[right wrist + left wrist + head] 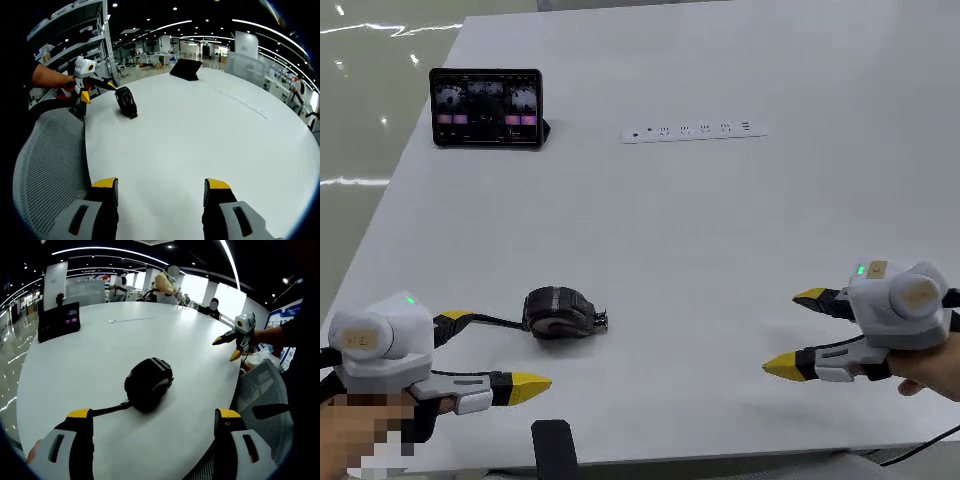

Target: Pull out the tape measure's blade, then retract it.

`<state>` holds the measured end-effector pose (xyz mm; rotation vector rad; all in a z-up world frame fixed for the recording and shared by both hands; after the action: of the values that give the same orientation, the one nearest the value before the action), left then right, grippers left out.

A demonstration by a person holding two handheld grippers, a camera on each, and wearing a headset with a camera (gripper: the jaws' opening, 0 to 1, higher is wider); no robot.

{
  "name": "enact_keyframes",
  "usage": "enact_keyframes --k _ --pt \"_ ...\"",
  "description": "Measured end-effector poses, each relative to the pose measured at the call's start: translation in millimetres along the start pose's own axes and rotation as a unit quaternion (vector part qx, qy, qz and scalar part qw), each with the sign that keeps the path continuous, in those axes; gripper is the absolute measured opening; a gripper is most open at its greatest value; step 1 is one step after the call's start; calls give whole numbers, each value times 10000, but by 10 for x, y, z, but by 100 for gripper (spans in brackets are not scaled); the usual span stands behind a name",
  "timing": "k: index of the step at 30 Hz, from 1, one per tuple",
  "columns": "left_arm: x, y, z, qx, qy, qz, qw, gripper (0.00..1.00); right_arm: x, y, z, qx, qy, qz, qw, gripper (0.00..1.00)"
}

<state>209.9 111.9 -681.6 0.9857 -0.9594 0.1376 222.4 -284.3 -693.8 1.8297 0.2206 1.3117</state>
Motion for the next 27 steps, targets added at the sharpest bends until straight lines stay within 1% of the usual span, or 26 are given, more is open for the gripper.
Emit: enact_keyframes --k 4,6,8,11,15,17,21,24,25,27 --pt "-9 27 -2 17 -14 -12 10000 99 -102 130 62 -157 -37 -33 9999 69" --pt "-2 45 -14 31 -63 35 10000 99 -147 193 83 -228 -74 -40 9997 70" --pt "0 57 -31 37 -22 6 10000 99 -190 252 101 -294 -97 -32 9995 71" --pt "12 75 -37 40 -38 13 10000 99 -258 334 123 -360 -153 -15 9992 74" --pt "22 98 -52 62 -66 5 10000 99 -368 446 176 -443 -192 -83 9988 77" --pt "24 109 -64 65 -82 8 9999 99 -398 491 199 -466 -239 -89 9986 79" --pt "24 137 -96 102 -99 -6 9999 99 -436 581 236 -499 -306 -67 9983 86" --pt "22 148 -107 89 -128 -42 9999 99 -435 630 267 -495 -408 31 9979 94" --pt "24 152 -111 89 -140 -50 9998 99 -442 642 279 -485 -459 56 9977 98" --pt "22 156 -122 104 -154 -70 9998 99 -456 648 296 -487 -489 77 9976 99"
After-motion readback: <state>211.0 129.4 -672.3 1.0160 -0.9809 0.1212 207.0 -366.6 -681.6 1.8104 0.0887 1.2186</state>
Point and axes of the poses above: the centre of the closed fingertips' face, and the gripper's own axes: y roughly backward along the fingers, z roughly to its right, x roughly out of its top, the point moved 5 cm from there along y, roughly backward along the fingers, and after that the axes turned 2 degrees about -z, right-handed, at the moved point
